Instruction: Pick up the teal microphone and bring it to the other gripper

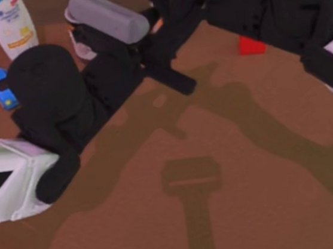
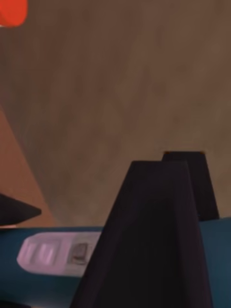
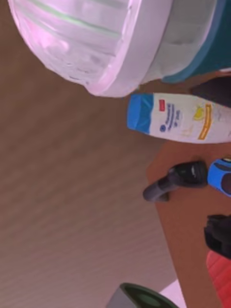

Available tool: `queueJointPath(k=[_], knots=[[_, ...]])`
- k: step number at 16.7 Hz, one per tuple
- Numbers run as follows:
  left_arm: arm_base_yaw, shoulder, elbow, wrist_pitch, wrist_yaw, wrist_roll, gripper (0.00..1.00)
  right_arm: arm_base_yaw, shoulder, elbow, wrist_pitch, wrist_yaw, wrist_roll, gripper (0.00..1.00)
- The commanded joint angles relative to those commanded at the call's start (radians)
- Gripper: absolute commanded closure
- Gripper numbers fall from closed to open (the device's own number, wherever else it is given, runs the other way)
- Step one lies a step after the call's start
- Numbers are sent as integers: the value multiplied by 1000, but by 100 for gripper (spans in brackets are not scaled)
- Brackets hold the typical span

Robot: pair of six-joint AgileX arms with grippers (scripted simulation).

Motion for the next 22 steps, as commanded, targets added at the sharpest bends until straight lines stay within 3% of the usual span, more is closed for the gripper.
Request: queueJointPath(k=[2, 3, 11, 22], knots=[[0, 0, 0, 0, 0, 0, 100, 0, 0, 0, 0, 0, 0, 98], [0, 0, 0, 0, 0, 0, 100, 0, 0, 0, 0, 0, 0, 100], [0, 0, 0, 0, 0, 0, 100, 0, 0, 0, 0, 0, 0, 100], [0, 0, 0, 0, 0, 0, 17, 0, 0, 0, 0, 0, 0, 100]])
